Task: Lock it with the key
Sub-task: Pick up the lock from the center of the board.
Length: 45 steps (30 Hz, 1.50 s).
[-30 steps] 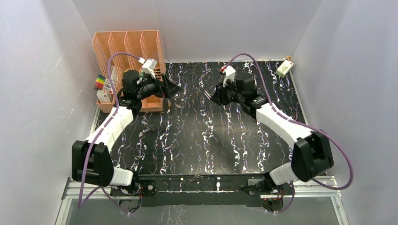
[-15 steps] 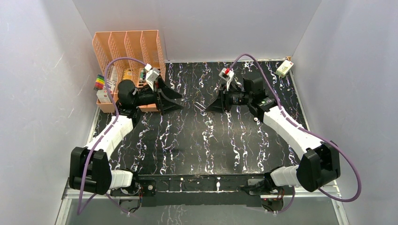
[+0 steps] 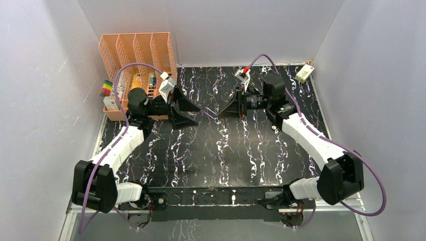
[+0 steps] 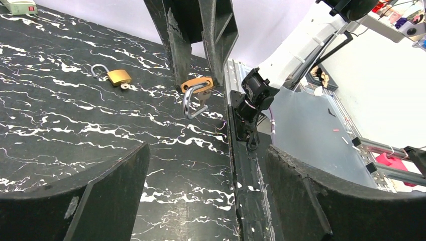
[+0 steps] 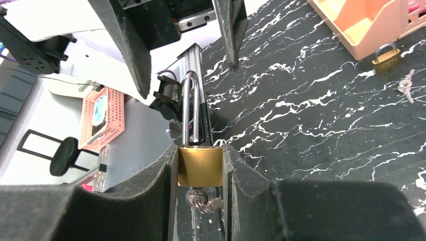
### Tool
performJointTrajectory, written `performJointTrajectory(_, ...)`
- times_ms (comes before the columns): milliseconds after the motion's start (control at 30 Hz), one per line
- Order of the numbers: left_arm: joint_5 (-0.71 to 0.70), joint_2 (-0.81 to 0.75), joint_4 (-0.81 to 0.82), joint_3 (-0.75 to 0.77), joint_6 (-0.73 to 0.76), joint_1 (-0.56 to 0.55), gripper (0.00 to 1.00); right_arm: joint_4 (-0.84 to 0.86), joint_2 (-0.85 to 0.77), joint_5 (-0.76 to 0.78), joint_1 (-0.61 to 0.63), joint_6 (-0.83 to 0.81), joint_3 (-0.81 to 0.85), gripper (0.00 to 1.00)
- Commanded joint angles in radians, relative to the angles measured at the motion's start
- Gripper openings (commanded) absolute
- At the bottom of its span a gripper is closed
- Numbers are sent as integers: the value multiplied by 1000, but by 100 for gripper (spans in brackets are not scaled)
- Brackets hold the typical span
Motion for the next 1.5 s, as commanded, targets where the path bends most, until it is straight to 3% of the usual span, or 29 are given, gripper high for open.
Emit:
performJointTrajectory(0, -16, -7, 51, 5, 9, -7, 80, 127, 0, -58, -2, 92, 40, 26)
performJointTrajectory(167, -66, 38, 73, 34, -35, -20, 76, 119, 6, -60, -2, 82, 48, 26)
performJointTrajectory(567, -94, 97, 130, 79, -81, -102, 79, 93, 28, -49, 0, 49, 50, 26)
performJointTrajectory(733, -102, 111, 131, 88, -84, -109, 57, 91, 25, -49, 0, 46, 45, 26)
performJointTrajectory(1133, -143, 113, 132, 89, -89, -109, 55, 90, 21, -56, -1, 44, 30, 26)
performJointTrajectory(1167, -142, 117, 133, 90, -89, -110, 51, 90, 21, -58, -1, 43, 29, 26)
performJointTrajectory(1200, -140, 119, 134, 90, -90, -109, 39, 91, 21, -58, -1, 43, 28, 26)
performJointTrajectory(1233, -138, 121, 136, 93, -92, -109, 24, 91, 22, -61, -1, 44, 28, 26)
performJointTrajectory(1267, -141, 122, 138, 93, -95, -110, 0, 92, 24, -61, -1, 46, 28, 26)
performJointTrajectory(1467, -128, 124, 167, 83, -95, -122, 0, 93, 29, -65, 2, 48, 34, 28)
